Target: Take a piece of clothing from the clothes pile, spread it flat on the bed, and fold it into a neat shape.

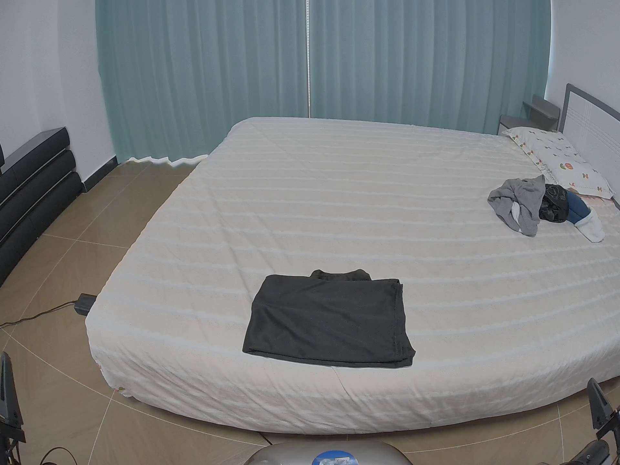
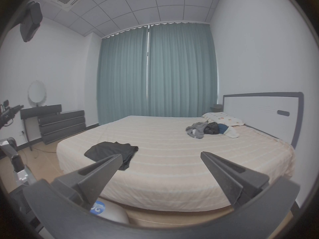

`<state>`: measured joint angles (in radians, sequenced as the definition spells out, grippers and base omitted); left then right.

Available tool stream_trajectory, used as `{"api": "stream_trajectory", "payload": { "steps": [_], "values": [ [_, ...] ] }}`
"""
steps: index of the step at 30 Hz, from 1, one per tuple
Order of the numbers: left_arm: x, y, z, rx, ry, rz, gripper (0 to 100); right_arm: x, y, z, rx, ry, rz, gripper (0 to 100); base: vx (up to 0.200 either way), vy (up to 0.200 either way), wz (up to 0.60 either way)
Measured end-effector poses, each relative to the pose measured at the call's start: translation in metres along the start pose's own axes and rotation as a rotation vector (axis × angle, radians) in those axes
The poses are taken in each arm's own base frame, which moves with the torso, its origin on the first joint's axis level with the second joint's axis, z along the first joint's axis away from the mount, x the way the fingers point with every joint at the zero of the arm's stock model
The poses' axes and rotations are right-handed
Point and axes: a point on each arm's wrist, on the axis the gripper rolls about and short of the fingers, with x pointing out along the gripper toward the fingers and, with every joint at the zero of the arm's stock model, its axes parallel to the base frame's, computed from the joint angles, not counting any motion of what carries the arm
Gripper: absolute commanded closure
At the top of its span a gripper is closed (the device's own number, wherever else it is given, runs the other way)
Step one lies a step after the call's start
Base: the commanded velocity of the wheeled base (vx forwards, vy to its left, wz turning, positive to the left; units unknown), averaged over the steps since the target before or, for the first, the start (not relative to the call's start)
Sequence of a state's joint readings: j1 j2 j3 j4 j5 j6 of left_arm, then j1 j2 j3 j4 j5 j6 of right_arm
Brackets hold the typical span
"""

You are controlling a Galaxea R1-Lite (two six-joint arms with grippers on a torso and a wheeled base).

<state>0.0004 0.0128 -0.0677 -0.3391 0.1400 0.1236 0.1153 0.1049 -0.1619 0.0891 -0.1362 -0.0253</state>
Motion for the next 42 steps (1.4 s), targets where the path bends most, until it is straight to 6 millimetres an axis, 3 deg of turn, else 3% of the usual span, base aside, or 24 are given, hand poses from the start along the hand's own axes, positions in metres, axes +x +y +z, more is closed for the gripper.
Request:
{"api": "stream_trajectory", "payload": {
  "steps": [5, 12, 22, 28, 35, 42],
  "values": [
    [0.0, -0.002, -0.003, -0.01, -0.049, -0.048, 0, -0.003, -0.001, 0.001, -0.023, 0.01, -0.07, 0, 0.0, 0.0, 0.0],
    [-0.001, -0.005, -0.025, -0.032, 0.145, -0.099, 0, -0.006, 0.002, -0.016, -0.03, 0.064, -0.098, 0, 0.0, 0.0, 0.0],
    [-0.001, -0.004, -0.025, -0.046, 0.146, -0.07, 0, 0.0, 0.008, -0.015, -0.116, -0.164, 0.058, 0, 0.0, 0.0, 0.0],
    [-0.005, -0.005, -0.042, -0.03, 0.313, -0.054, 0, 0.002, 0.009, -0.024, -0.005, -0.119, 0.093, 0, 0.0, 0.0, 0.0],
    [-0.005, -0.004, -0.043, -0.014, 0.328, -0.022, 0, 0.003, 0.006, -0.031, 0.063, -0.054, -0.02, 0, 0.0, 0.0, 0.0],
    [-0.006, -0.005, -0.043, -0.031, 0.329, -0.062, 0, 0.003, 0.007, -0.033, 0.031, -0.037, -0.002, 0, 0.0, 0.0, 0.0]
  ]
}}
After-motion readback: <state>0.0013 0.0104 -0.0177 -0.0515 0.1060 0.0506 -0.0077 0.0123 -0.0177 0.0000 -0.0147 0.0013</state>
